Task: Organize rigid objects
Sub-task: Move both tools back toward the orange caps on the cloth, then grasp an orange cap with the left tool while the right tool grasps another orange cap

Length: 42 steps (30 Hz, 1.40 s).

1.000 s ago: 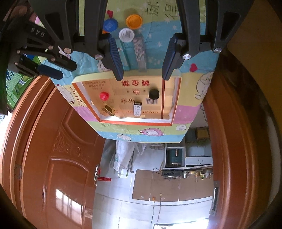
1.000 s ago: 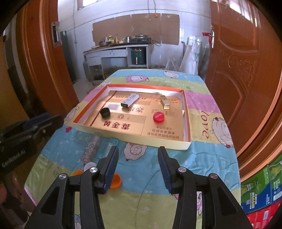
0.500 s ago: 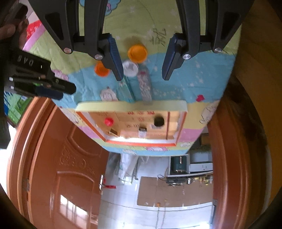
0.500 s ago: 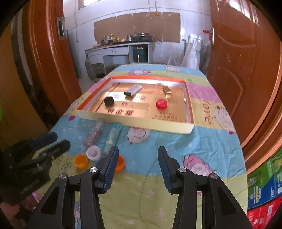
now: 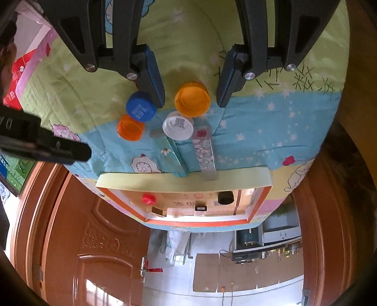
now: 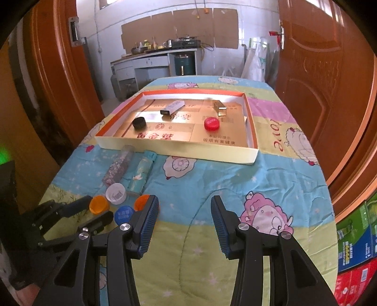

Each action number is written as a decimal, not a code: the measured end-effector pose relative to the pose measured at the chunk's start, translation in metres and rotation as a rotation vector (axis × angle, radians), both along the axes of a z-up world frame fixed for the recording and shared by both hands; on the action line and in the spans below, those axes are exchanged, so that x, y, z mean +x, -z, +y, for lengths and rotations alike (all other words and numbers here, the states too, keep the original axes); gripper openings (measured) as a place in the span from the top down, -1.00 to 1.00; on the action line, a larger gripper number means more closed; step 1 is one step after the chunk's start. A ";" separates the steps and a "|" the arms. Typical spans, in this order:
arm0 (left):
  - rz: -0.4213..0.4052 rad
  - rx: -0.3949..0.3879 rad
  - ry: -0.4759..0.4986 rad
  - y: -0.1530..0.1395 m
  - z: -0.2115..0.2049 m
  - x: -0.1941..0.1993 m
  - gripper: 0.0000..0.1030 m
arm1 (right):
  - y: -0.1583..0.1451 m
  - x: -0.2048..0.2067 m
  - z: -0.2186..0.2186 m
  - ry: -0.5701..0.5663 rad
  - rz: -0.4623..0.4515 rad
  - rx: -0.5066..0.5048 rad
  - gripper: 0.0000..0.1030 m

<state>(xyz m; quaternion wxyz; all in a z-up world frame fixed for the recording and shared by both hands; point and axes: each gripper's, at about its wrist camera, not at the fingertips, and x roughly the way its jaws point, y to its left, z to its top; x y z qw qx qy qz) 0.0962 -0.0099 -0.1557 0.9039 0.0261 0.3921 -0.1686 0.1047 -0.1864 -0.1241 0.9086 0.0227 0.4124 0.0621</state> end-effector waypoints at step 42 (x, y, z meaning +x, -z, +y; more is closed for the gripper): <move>-0.034 -0.048 -0.036 -0.013 0.018 0.005 0.40 | 0.038 0.014 0.052 -0.230 -0.002 -0.100 0.41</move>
